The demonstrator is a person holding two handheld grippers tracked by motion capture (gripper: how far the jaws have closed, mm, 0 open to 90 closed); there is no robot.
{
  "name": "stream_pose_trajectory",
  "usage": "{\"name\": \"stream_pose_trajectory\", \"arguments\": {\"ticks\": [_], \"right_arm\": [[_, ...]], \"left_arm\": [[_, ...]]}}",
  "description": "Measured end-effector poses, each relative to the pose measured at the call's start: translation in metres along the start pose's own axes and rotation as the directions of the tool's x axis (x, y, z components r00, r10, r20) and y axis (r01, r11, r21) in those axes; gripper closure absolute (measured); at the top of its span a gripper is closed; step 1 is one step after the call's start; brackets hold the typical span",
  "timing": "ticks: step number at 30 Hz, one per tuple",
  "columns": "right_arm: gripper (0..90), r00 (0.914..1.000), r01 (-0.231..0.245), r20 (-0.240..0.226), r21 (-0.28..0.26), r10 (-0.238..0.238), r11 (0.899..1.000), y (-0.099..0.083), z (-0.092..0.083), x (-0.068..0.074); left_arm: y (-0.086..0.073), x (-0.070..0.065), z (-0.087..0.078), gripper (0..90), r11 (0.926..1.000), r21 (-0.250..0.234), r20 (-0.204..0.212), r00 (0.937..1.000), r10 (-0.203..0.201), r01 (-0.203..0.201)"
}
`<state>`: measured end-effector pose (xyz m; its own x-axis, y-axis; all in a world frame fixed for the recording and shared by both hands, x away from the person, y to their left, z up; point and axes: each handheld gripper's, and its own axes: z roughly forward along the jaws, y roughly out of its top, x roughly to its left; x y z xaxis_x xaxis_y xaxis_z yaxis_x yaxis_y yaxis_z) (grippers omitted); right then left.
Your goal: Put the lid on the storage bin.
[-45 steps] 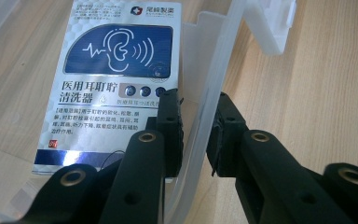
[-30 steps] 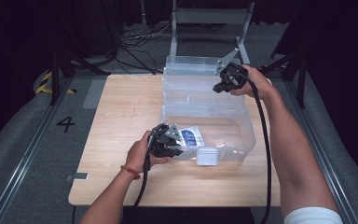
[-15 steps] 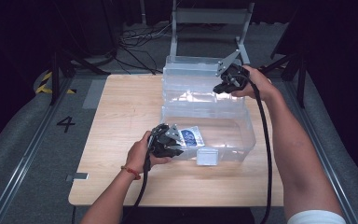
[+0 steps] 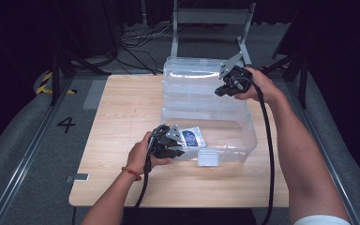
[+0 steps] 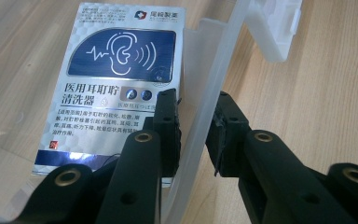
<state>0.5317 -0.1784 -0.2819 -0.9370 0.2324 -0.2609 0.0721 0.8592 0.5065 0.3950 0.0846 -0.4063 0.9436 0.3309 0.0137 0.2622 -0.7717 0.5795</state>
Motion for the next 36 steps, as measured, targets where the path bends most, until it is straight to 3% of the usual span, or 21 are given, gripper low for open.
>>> {"name": "stream_pose_trajectory", "arguments": {"ticks": [36], "right_arm": [[89.2,0.999,0.045,0.004,-0.041,-0.045,0.998,-0.004,-0.016,0.031]], "left_arm": [[-0.003,-0.002,0.001,73.6,0.9987,-0.05,-0.014,0.9999,0.01,-0.011]]}}
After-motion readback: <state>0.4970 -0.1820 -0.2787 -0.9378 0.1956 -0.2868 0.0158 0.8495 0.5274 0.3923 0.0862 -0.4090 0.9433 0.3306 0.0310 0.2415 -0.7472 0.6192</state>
